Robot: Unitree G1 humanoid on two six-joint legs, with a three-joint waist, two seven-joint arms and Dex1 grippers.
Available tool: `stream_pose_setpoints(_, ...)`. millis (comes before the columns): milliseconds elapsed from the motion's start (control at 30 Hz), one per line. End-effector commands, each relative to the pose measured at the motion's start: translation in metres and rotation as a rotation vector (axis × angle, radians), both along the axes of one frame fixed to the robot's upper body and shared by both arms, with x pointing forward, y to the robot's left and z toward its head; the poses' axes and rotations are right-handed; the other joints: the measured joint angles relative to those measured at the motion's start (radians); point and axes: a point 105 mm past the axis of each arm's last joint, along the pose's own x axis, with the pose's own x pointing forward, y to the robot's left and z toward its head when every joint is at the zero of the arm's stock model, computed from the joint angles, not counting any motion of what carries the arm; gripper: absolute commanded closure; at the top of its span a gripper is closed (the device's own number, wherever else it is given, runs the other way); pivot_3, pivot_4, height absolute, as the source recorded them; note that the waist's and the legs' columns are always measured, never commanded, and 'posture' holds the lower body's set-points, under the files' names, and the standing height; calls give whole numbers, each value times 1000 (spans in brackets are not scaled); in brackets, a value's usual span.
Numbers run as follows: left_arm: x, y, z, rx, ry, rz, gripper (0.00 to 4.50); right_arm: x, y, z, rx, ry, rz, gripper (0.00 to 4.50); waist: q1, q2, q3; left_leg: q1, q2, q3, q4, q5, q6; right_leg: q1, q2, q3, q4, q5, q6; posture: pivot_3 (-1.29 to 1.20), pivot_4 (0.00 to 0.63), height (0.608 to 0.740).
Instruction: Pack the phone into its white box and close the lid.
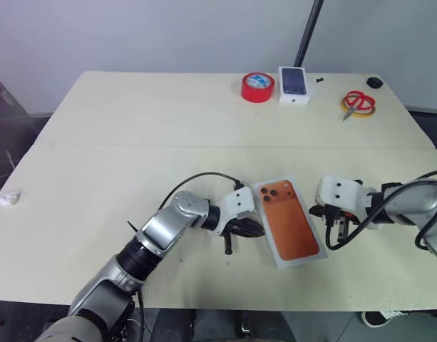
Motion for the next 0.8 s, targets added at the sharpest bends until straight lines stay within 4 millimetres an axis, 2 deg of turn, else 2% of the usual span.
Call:
stream_pose_setpoints(33,8,-8,18,-79,-17,35,4055,4,5,9,-6,-42,21,4489,1,0,0,0,0,0,0,0,0,0,0,0,0,0,0,0,150,732)
stream_pose_setpoints(467,24,-8,30,-144,5,132,4055,23,2,8,-2,-82,-16,4489,1,0,0,0,0,0,0,0,0,0,0,0,0,0,0,0,150,732)
stream_pose_setpoints(800,25,-1,24,-120,10,142,4055,22,-1,4,-4,-74,-22,4489,0,0,0,0,0,0,0,0,0,0,0,0,0,0,0,0,150,732)
